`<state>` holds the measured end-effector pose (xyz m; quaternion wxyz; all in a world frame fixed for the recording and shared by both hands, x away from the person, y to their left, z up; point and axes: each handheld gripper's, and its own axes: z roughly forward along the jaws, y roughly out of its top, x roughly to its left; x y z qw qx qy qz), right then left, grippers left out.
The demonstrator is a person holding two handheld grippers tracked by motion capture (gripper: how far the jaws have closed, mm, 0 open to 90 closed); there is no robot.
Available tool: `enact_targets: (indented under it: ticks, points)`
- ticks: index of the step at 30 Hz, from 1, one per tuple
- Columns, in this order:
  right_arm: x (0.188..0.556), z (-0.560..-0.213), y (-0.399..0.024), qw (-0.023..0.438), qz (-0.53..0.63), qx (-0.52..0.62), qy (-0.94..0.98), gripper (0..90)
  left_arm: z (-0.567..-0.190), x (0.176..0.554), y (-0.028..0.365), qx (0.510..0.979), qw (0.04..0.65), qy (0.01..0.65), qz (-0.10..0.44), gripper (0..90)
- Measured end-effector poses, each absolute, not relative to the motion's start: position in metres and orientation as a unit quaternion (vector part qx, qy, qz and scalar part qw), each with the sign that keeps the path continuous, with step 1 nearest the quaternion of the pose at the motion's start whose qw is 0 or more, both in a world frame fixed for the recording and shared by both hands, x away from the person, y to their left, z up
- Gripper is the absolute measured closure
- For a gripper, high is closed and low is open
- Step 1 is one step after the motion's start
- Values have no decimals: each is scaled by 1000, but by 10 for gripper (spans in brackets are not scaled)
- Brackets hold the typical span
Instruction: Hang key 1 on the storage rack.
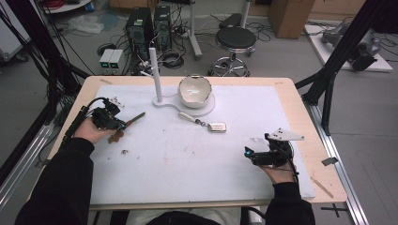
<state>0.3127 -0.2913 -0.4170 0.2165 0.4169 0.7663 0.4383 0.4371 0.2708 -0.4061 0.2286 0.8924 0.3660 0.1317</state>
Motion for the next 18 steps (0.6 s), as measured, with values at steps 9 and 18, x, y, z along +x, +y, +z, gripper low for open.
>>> enact_targets:
  ticks: [9,18]
  points:
    - [313,-417,-291,217,439,418,765,6,-389,435,283,883,237,380,143,826]
    - [312,-416,-292,220,442,418,763,6,-359,439,288,881,241,374,159,825]
